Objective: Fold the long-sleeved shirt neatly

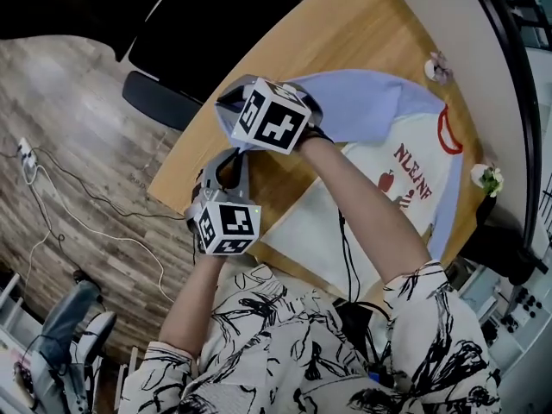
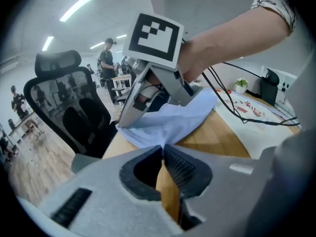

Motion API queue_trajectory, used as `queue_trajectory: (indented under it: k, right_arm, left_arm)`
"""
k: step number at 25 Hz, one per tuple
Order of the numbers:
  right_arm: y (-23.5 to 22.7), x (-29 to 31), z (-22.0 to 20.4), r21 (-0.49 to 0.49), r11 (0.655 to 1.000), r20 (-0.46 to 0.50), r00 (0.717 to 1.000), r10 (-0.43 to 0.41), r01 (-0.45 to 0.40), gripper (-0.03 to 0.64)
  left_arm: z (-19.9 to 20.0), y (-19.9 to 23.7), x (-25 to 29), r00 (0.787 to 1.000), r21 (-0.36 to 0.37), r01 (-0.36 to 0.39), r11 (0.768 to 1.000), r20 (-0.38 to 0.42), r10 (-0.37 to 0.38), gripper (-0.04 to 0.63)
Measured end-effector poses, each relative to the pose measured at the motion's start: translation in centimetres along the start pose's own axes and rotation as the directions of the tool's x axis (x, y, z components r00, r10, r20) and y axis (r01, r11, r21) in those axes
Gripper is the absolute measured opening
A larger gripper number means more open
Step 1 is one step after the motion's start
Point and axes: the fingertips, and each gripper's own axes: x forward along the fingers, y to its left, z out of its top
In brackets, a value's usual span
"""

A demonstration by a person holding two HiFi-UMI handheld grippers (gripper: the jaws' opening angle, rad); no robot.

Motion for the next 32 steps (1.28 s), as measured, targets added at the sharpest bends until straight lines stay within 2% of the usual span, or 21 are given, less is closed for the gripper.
queue_trajectory:
  k: [3,7,10,14,18,23,25,29,32]
  right_arm:
    - [-2.5,-2.7,3.8,0.044,0.996,0.097,0.992,-0.08,0.076,0.021]
    - [-5.5,-7.7,8.5,0.107,0.982,0.206,0.963,-0.174,0.154,0.02]
    - [-7.2,-11.2,9.7,0.161,0.965,0.267,0.933,-0.243,0.206,0.021]
    - [-9.4,-17.5,9.7,0.267,0.922,0.344,0.867,-0.362,0.279,0.02]
    - [-9.5,-26.0,7.4,0.343,0.881,0.412,0.791,-0.452,0.325,0.02]
    - [-8.5,-37.0,1.6,0.429,0.817,0.461,0.685,-0.564,0.385,0.02]
    - [-7.6,-40.9,-1.2,0.451,0.794,0.469,0.649,-0.599,0.408,0.02]
    - [-5.2,-48.0,-7.2,0.515,0.744,0.491,0.565,-0.663,0.425,0.02]
    - [-3.5,-52.4,-11.7,0.556,0.707,0.489,0.516,-0.703,0.438,0.02]
  left_arm:
    - [3.3,3.6,-1.5,0.996,0.001,-0.062,0.998,0.07,0.061,0.021]
    - [8.5,7.7,-3.5,0.985,0.028,-0.111,0.993,0.139,0.106,0.022]
    - [12.3,8.3,-4.5,0.979,0.07,-0.109,0.992,0.181,0.095,0.021]
    - [18.3,7.2,-5.6,0.955,0.084,-0.068,0.994,0.292,0.041,0.021]
    - [24.8,2.3,-6.7,0.903,0.067,-0.004,0.998,0.429,-0.025,0.021]
    - [31.8,-7.3,-7.1,0.835,0.122,0.105,0.987,0.527,-0.155,0.021]
    - [33.6,-11.1,-7.1,0.821,0.14,0.122,0.983,0.543,-0.179,0.021]
    - [36.1,-18.5,-7.3,0.804,0.157,0.147,0.977,0.556,-0.21,0.021]
    - [37.7,-24.2,-7.5,0.79,0.18,0.17,0.969,0.562,-0.243,0.021]
